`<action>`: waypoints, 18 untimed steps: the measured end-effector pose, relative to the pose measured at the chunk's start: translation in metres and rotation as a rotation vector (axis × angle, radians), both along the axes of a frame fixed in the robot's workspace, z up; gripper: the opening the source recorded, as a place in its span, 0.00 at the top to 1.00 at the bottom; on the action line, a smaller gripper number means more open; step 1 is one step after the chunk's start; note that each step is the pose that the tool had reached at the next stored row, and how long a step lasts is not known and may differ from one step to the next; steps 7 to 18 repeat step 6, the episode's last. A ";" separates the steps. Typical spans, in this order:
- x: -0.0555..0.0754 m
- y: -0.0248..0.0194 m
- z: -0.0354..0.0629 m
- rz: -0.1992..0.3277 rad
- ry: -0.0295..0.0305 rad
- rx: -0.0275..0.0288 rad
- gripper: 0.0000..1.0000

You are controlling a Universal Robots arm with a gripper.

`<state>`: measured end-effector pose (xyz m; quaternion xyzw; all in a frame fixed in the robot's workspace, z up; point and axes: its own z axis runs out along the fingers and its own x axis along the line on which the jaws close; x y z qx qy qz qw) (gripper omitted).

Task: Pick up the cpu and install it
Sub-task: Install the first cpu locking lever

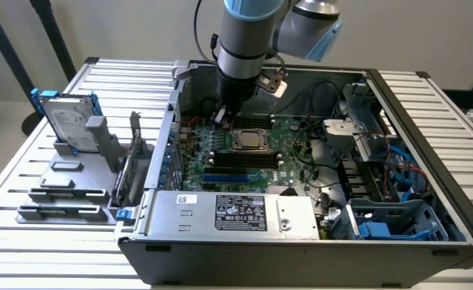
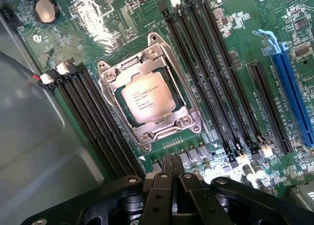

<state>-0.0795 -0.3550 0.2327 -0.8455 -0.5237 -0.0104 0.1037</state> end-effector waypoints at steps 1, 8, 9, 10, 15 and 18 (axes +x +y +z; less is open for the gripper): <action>0.000 0.0000 0.0000 0.000 -0.0001 0.0002 0.89; 0.000 0.0001 0.0000 0.000 -0.0001 0.0003 0.89; 0.000 0.0001 0.0000 0.000 -0.0001 0.0003 0.89; 0.000 0.0001 0.0000 0.000 -0.0001 0.0003 0.89; 0.000 0.0001 0.0000 0.000 -0.0001 0.0003 0.89; 0.000 0.0001 0.0000 0.000 -0.0001 0.0003 0.89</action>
